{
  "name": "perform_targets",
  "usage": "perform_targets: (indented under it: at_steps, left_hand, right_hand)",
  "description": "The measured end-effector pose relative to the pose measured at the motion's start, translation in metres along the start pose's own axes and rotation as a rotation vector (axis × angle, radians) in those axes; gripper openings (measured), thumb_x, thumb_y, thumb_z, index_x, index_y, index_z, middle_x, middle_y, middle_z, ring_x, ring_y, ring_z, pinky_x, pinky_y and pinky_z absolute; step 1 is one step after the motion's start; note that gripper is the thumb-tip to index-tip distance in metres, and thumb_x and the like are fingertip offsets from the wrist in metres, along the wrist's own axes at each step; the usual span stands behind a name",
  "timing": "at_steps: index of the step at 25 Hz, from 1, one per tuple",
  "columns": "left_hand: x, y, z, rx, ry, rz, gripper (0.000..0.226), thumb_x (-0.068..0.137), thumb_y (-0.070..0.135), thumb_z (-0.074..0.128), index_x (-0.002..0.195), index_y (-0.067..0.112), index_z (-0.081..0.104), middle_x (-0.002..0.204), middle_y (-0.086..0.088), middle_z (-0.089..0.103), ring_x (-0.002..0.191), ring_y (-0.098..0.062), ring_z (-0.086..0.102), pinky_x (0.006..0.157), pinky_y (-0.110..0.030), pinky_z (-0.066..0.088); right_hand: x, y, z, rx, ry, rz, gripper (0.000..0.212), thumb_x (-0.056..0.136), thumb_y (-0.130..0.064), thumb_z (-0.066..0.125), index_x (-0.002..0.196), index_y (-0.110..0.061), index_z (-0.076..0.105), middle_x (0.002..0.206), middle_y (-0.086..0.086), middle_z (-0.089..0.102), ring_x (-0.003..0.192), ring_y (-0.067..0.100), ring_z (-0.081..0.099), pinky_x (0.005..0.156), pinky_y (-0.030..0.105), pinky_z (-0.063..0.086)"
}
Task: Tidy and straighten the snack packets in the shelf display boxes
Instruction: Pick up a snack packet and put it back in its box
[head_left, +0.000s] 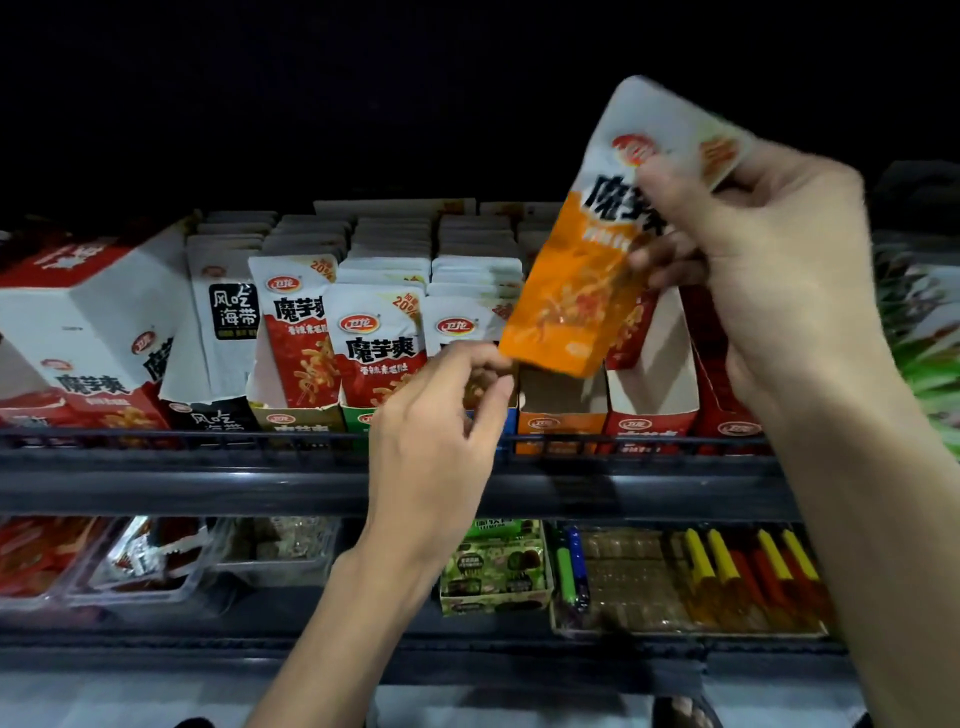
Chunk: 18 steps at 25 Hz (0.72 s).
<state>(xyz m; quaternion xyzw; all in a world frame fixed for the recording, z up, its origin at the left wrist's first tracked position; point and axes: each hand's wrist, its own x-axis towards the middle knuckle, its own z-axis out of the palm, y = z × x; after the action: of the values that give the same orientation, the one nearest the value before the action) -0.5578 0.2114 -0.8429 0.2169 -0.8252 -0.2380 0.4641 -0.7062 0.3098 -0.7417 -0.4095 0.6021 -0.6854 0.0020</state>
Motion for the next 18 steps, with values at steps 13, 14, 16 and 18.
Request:
perform_targets:
  at_steps: [13,14,16,18]
  left_hand:
    - [-0.004,-0.010,0.023,0.287,-0.235,0.089,0.013,0.088,0.019,0.067,0.098,0.013,0.072,0.095,0.003,0.060,0.094,-0.017,0.051,0.081,-0.039,0.051]
    - [-0.004,-0.010,0.023,0.276,-0.239,0.072,0.013,0.089,0.020,0.066,0.099,0.014,0.072,0.094,0.004,0.059,0.095,-0.016,0.051,0.082,-0.038,0.050]
    - [-0.002,-0.010,0.022,0.257,-0.249,0.032,0.013,0.089,0.022,0.066,0.100,0.016,0.071,0.094,0.006,0.058,0.096,-0.014,0.050,0.084,-0.036,0.049]
    - [-0.001,-0.009,0.022,0.244,-0.263,0.010,0.013,0.089,0.024,0.066,0.100,0.017,0.071,0.093,0.006,0.056,0.097,-0.014,0.049,0.084,-0.036,0.048]
  right_hand:
    - [-0.003,0.058,0.017,-0.321,0.074,-0.071,0.016,0.096,-0.028,0.064,0.103,-0.015,0.068,0.082,-0.007,0.070,0.074,0.002,0.069,0.067,0.016,0.056]
    - [-0.002,0.062,0.020,-0.349,0.064,-0.069,0.013,0.095,-0.027,0.065,0.101,-0.016,0.069,0.081,-0.008,0.070,0.074,0.000,0.068,0.067,0.015,0.055]
    - [0.001,0.074,0.023,-0.447,0.040,-0.068,0.009,0.093,-0.028,0.067,0.098,-0.021,0.070,0.082,-0.009,0.070,0.076,0.000,0.068,0.068,0.018,0.056]
    - [0.003,0.087,0.025,-0.590,0.006,-0.087,0.008,0.093,-0.029,0.067,0.100,-0.026,0.071,0.088,-0.009,0.071,0.082,0.002,0.068,0.073,0.026,0.059]
